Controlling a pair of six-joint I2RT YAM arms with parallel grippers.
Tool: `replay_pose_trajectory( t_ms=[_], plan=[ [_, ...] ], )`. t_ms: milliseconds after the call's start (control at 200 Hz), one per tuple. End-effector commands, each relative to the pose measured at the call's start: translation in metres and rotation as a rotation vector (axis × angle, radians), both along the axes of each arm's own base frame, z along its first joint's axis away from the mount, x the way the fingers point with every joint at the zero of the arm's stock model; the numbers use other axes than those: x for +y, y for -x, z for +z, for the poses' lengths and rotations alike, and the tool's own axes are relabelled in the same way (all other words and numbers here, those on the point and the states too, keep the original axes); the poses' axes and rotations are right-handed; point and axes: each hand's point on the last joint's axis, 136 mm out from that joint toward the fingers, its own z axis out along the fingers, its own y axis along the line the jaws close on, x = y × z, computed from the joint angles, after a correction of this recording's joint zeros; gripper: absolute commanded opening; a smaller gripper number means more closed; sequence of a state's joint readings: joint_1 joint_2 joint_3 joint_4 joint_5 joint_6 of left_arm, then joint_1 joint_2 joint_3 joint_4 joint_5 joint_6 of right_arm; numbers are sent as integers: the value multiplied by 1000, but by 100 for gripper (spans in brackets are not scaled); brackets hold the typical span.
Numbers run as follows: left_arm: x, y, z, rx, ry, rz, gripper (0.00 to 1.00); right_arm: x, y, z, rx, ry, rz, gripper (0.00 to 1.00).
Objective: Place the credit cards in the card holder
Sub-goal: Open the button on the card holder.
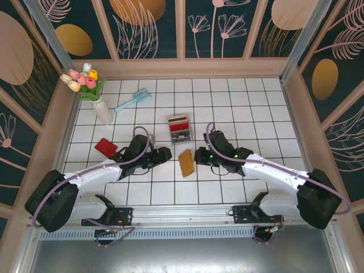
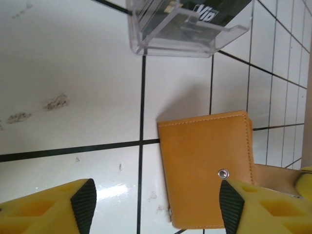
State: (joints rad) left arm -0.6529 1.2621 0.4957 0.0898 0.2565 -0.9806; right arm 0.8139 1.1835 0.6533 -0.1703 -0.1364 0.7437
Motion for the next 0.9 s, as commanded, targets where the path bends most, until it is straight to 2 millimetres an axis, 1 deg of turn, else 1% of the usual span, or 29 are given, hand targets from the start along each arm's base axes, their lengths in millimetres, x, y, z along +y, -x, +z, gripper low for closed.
replay_pose_trajectory(
  t_ms=[0, 165, 270, 355, 415, 505, 621, 726, 776, 896],
  plan=[
    [-7, -1, 15, 0, 32, -16, 74, 11, 6, 19, 3, -128, 41, 2],
    [-18, 0, 26, -7, 78, -54, 79, 22, 10, 26, 12, -201, 78, 2],
    [-31, 2, 27, -2, 111, -98, 79, 23, 9, 22, 22, -192, 77, 2],
    [-42, 4, 22, 16, 121, -135, 77, 20, 8, 15, 32, -167, 60, 2],
    [-45, 5, 13, 33, 99, -143, 76, 16, 6, 10, 41, -142, 37, 3],
    [-50, 7, 7, 44, 98, -158, 74, 10, 6, 2, 54, -112, 15, 3],
    [-53, 9, 0, 58, 94, -164, 66, 7, 7, -2, 63, -105, -2, 3],
    [-53, 10, -3, 61, 94, -165, 55, 4, 6, -4, 65, -103, -19, 3],
    [-52, 10, -6, 65, 84, -165, 48, 4, 6, -5, 69, -102, -26, 3],
    [-51, 10, -9, 63, 82, -165, 36, 0, 5, -9, 74, -90, -48, 3]
  ],
)
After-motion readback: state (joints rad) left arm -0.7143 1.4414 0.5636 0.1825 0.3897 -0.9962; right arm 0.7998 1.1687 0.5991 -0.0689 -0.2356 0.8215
